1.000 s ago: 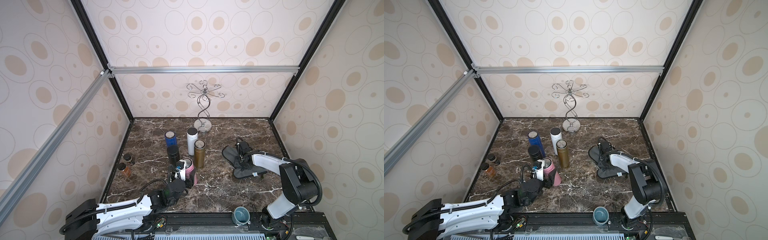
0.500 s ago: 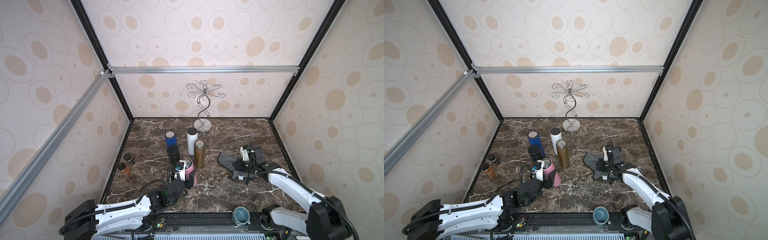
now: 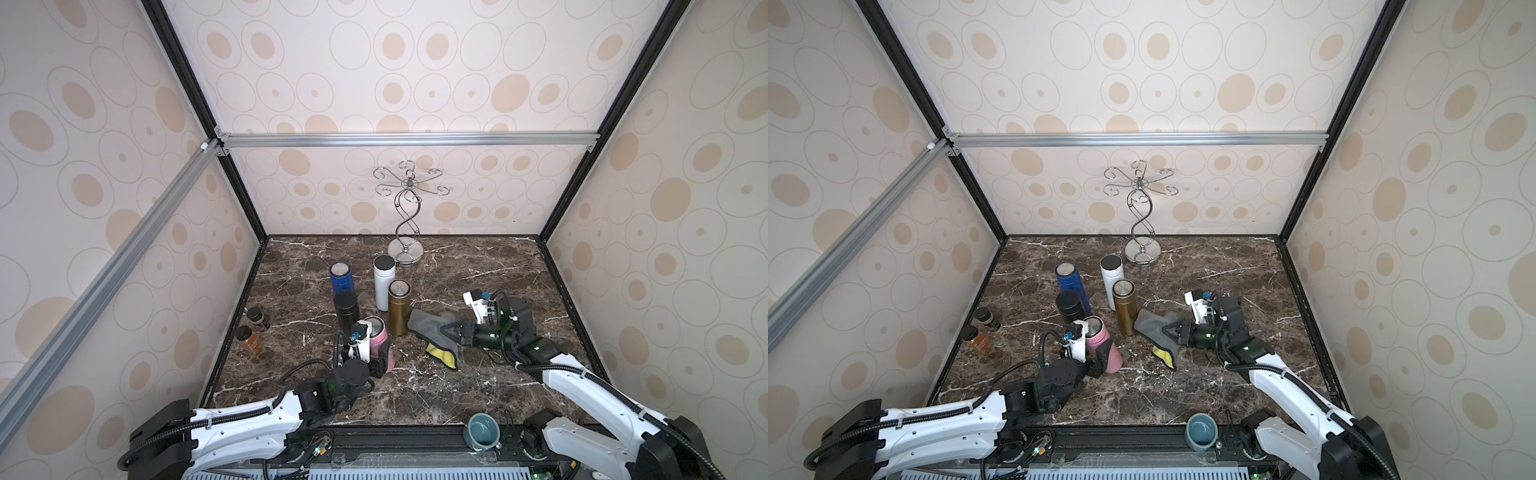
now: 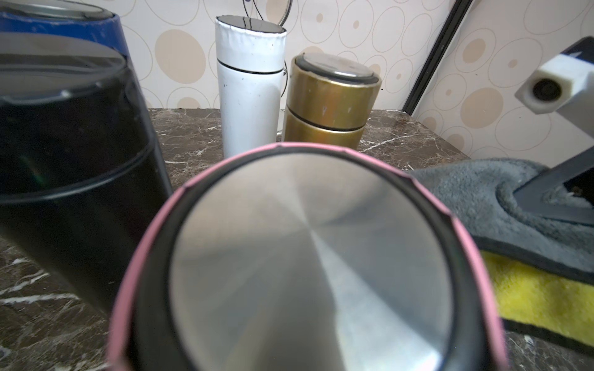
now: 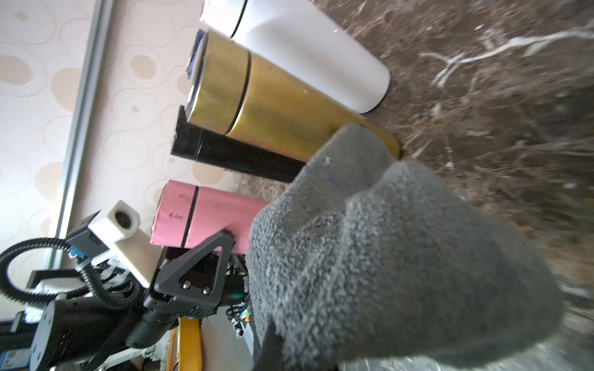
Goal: Wipe the surface of the thermos
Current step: Pick up the cleaning item at the center of the board, then wipe the dirt from the surface of the thermos.
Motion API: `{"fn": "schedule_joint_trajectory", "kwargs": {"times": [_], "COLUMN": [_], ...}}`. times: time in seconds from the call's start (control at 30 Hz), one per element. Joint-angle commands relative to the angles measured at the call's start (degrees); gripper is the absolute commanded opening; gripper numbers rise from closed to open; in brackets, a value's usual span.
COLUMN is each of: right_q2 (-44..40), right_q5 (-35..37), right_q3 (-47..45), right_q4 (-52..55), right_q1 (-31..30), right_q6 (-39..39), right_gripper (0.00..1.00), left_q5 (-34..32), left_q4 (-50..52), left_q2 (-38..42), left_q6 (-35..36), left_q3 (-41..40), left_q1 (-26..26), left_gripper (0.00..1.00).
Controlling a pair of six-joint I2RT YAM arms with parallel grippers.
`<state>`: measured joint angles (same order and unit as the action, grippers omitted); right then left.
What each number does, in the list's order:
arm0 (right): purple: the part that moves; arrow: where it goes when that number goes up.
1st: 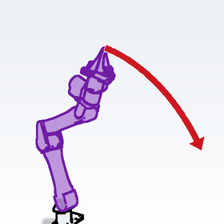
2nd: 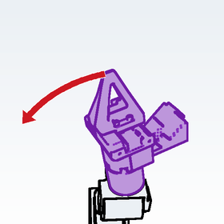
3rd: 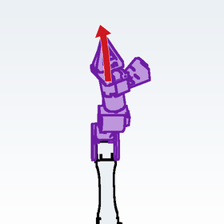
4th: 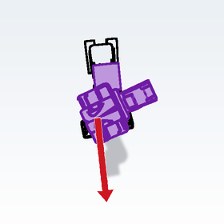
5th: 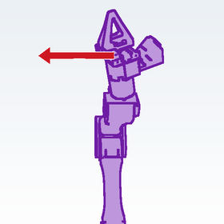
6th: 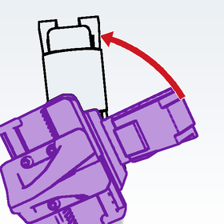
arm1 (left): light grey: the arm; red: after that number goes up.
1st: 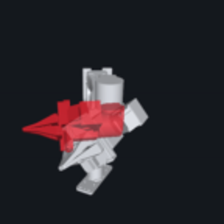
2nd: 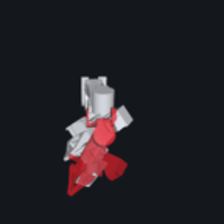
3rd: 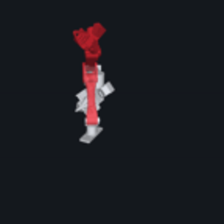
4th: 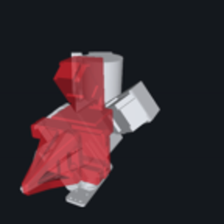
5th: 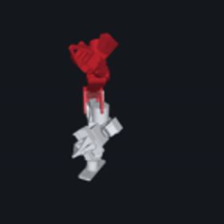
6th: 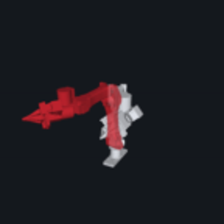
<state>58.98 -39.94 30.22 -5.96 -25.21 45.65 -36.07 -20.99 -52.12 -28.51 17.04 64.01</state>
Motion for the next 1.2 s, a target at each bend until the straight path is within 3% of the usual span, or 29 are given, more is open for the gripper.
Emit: {"fn": "schedule_joint_trajectory", "kwargs": {"times": [0.0,0.13,0.4,0.73,0.97,1.17], "right_q2": [2.5,8.2,27.8,46.8,48.1,38.8], "right_q5": [-3.4,-1.5,-0.7,-0.7,-0.3,2.2], "right_q3": [-2.0,-1.9,1.0,2.2,0.3,-1.1], "right_q4": [-17.9,-27.1,-47.2,-62.2,-60.5,-48.4], "right_q1": [-2.6,-7.6,-16.7,-21.6,-21.7,-22.9], "right_q6": [10.3,12.5,18.7,26.2,26.2,19.7], "right_gripper": [0.0,0.0,0.0,0.0,0.0,0.0], "left_q5": [-0.5,-0.5,-0.7,0.3,1.0,2.5], "left_q4": [-1.8,-1.6,-1.9,-1.9,-2.5,-3.4], "left_q2": [0.6,0.8,1.8,1.8,1.8,1.9], "left_q6": [-1.5,-1.9,-2.3,-2.5,-2.9,-3.4], "left_q3": [-0.1,-0.2,-0.6,-0.7,-1.4,-1.9], "left_q1": [-0.4,-0.3,-0.4,-0.4,-0.4,-0.4], "left_gripper": [0.0,0.0,0.0,0.0,0.0,0.0]}}
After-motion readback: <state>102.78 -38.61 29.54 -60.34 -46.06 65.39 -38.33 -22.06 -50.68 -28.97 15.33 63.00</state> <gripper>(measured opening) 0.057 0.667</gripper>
